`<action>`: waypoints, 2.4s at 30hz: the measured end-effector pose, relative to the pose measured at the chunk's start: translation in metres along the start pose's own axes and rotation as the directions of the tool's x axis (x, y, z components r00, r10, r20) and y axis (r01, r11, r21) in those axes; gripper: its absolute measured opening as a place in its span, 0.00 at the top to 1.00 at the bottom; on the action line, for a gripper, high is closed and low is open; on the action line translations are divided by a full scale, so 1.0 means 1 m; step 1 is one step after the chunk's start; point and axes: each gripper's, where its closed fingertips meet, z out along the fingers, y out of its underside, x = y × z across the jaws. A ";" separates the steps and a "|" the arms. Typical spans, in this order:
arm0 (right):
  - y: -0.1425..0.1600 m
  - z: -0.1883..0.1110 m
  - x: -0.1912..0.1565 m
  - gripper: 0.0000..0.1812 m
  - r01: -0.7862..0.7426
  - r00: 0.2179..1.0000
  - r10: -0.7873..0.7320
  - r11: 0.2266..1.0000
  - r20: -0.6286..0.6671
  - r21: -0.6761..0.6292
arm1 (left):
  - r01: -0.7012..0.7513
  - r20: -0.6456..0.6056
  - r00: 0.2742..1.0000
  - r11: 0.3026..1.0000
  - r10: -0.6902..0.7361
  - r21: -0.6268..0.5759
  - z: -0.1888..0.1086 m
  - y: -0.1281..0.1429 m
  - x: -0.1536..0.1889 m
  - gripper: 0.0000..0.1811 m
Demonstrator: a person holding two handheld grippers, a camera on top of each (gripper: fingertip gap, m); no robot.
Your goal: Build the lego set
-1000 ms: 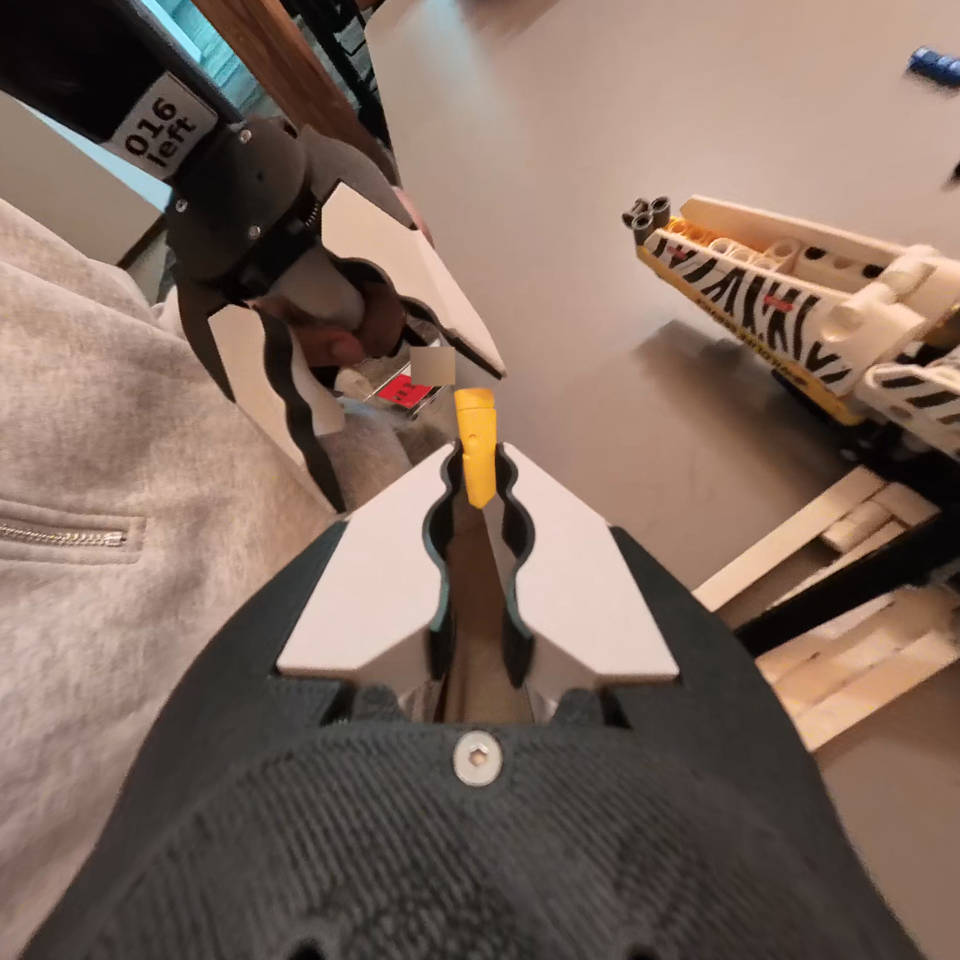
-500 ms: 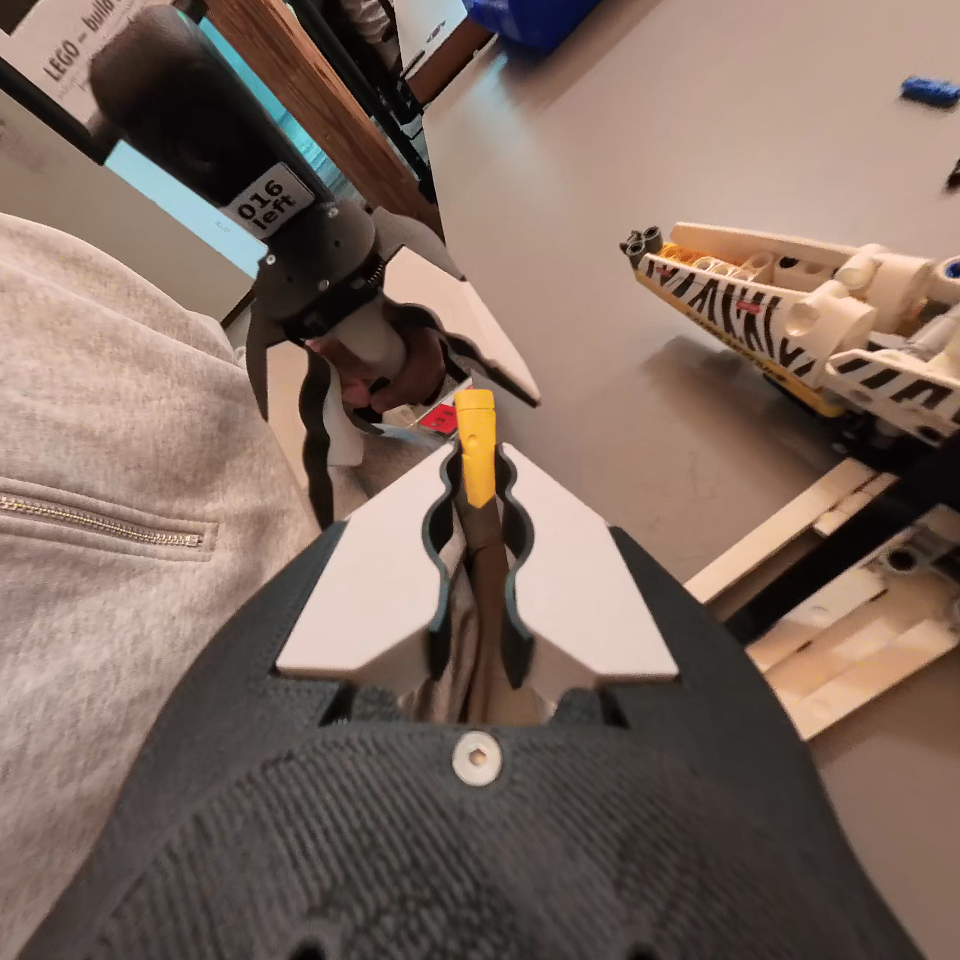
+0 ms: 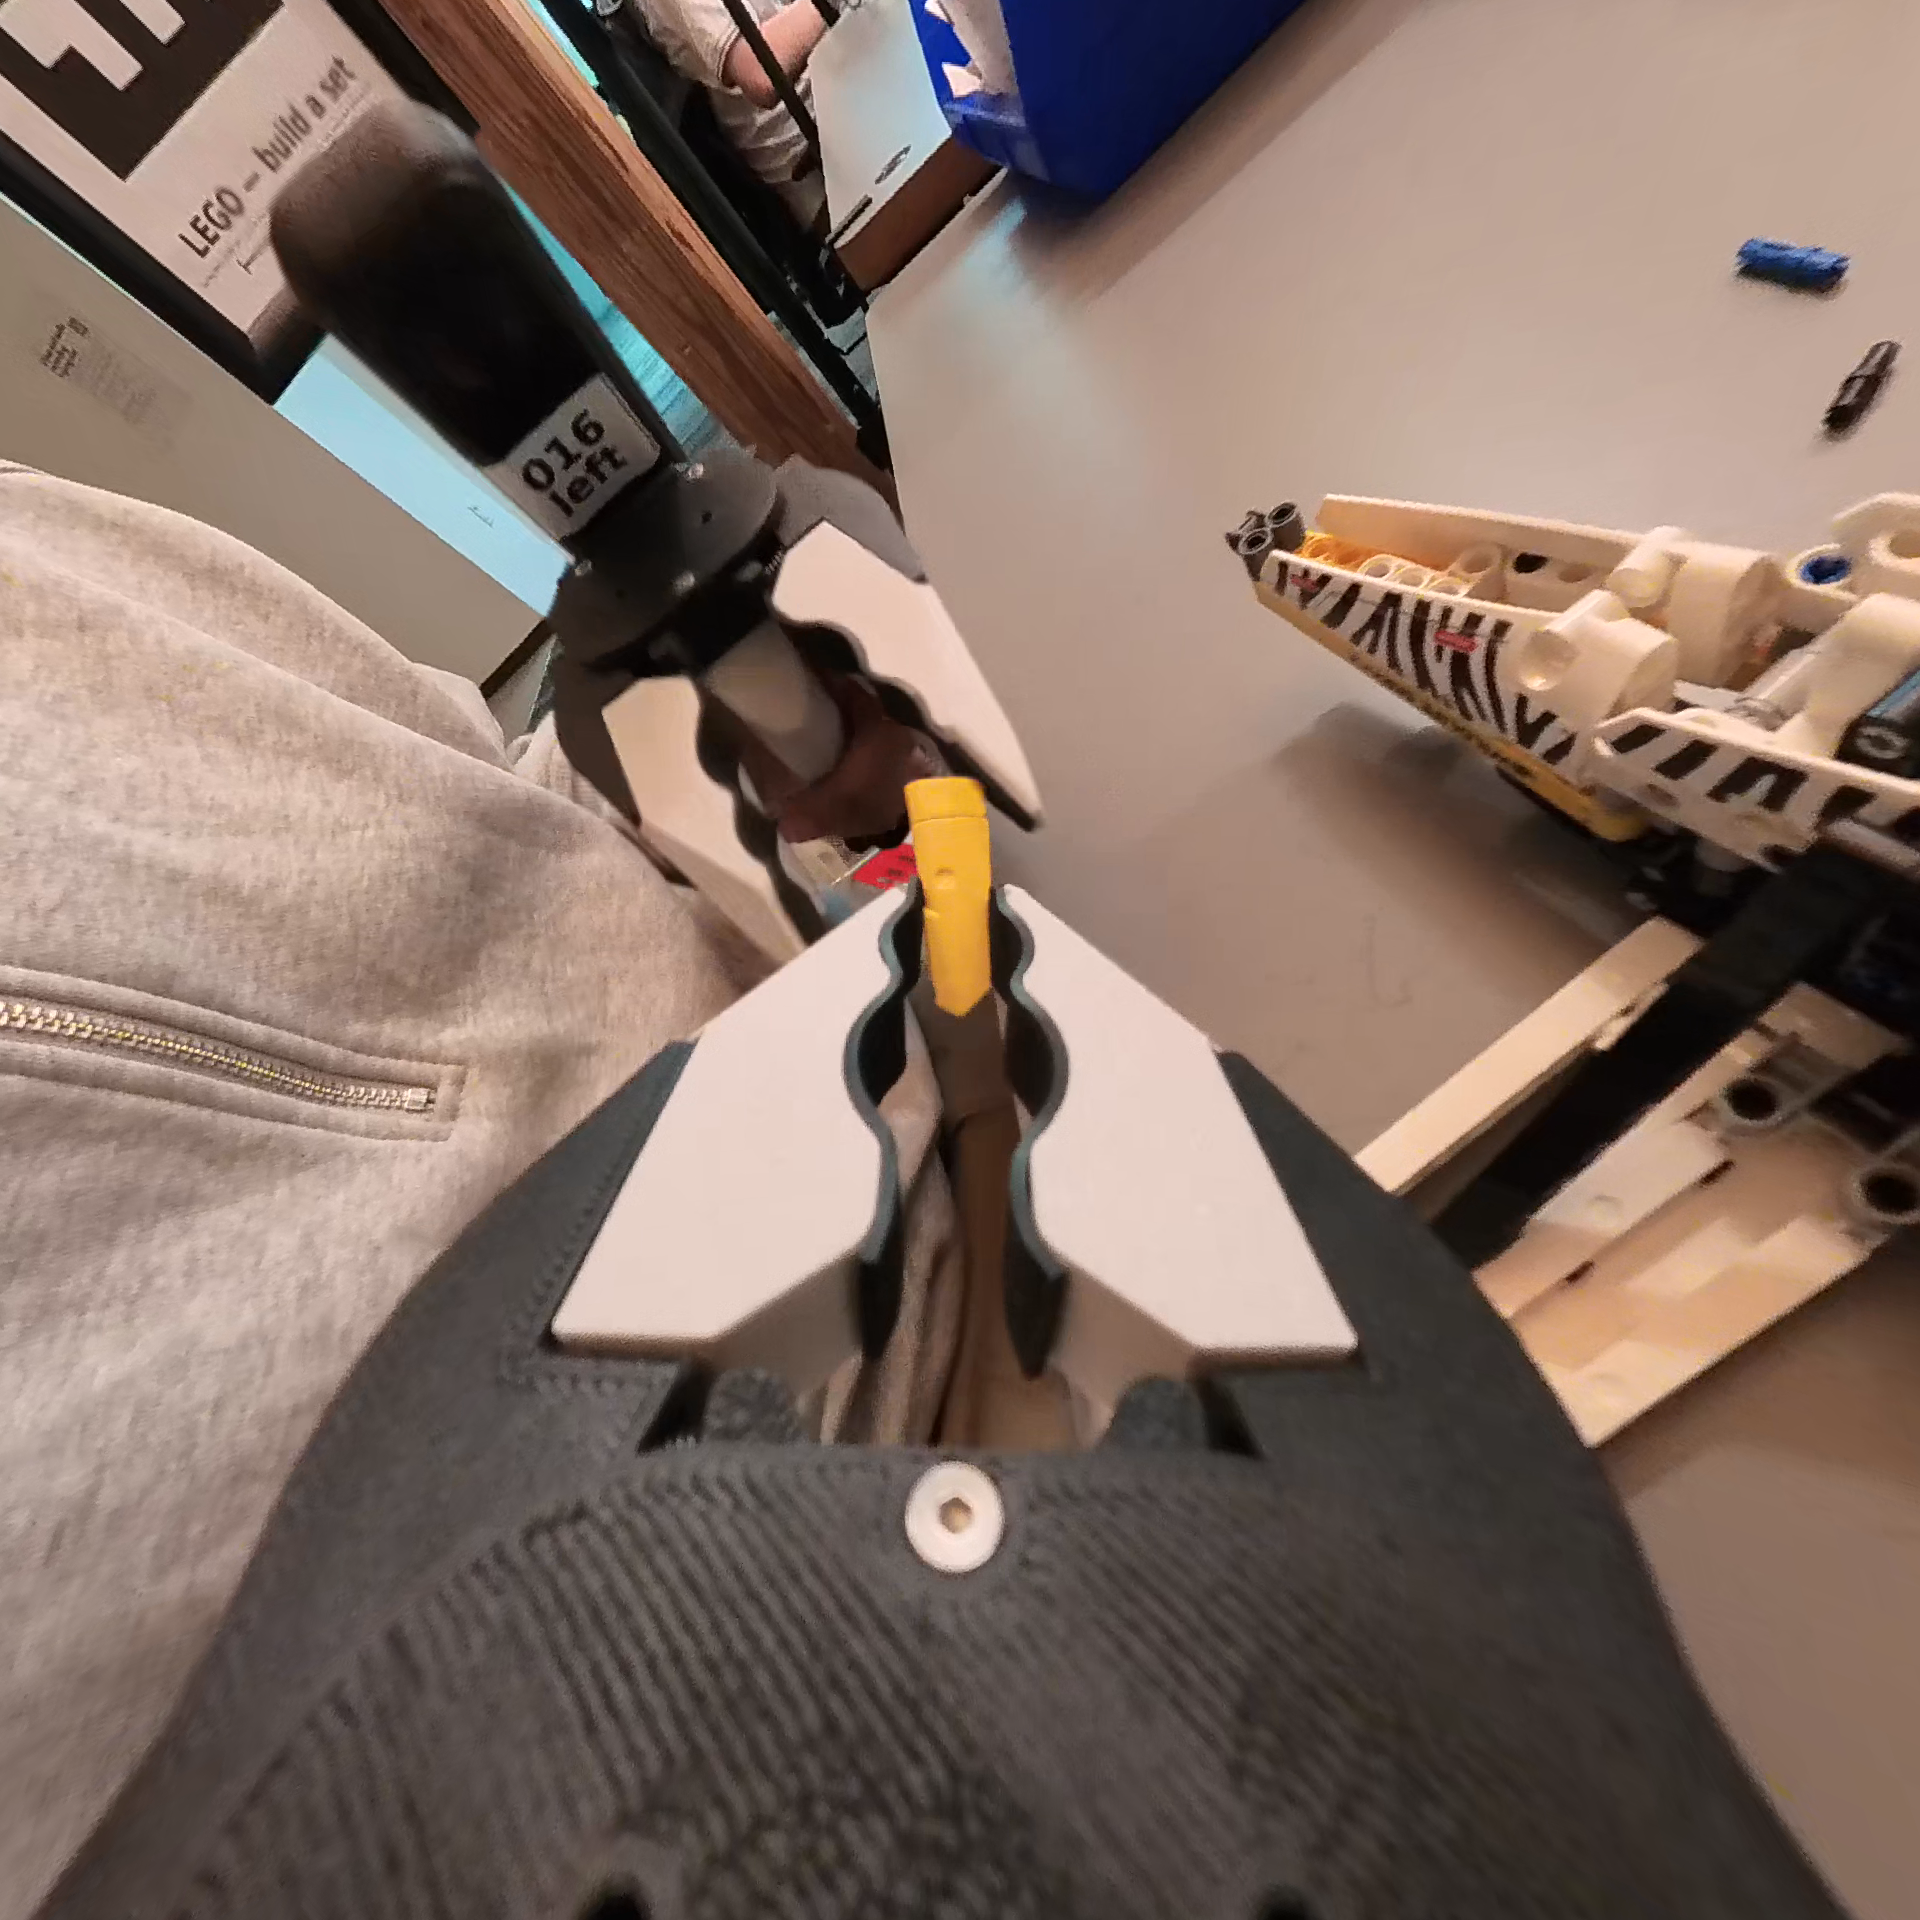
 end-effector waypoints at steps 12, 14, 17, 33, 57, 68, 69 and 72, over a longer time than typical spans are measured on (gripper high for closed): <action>0.018 0.006 -0.005 0.94 -0.125 0.986 0.133 0.989 0.105 -0.078 | -0.039 -0.014 0.999 0.998 0.038 -0.051 -0.004 0.007 -0.002 0.90; 0.016 0.005 -0.006 0.94 -0.129 0.984 0.136 0.989 0.116 -0.068 | -0.025 -0.024 0.999 0.999 0.024 -0.040 -0.004 0.006 -0.002 0.90; 0.009 0.002 -0.007 0.96 -0.145 0.979 0.147 0.989 0.140 -0.023 | -0.003 -0.019 1.000 0.999 0.002 -0.045 -0.004 0.006 -0.005 0.91; -0.030 -0.022 -0.008 0.90 0.711 0.640 -0.627 0.702 -0.445 0.033 | 0.506 -0.099 0.860 0.863 -0.501 0.020 -0.010 0.007 -0.029 1.00; 0.015 -0.005 0.003 1.00 0.826 0.127 -0.875 0.355 -0.468 -0.439 | 0.598 -0.303 0.753 0.799 -0.585 -0.056 0.001 0.002 0.001 0.99; 0.072 -0.063 0.031 1.00 0.665 0.065 -0.887 0.380 -0.457 -0.643 | 0.312 -0.143 0.932 0.938 -0.333 -0.151 0.041 0.017 0.012 0.75; 0.075 -0.065 0.032 1.00 0.661 0.057 -0.889 0.375 -0.455 -0.650 | 0.282 -0.142 0.942 0.947 -0.303 -0.152 0.044 0.016 0.014 0.73; 0.081 -0.065 0.035 1.00 0.641 0.008 -0.902 0.335 -0.431 -0.690 | 0.129 -0.111 0.983 0.977 -0.149 -0.171 0.057 0.017 0.015 0.65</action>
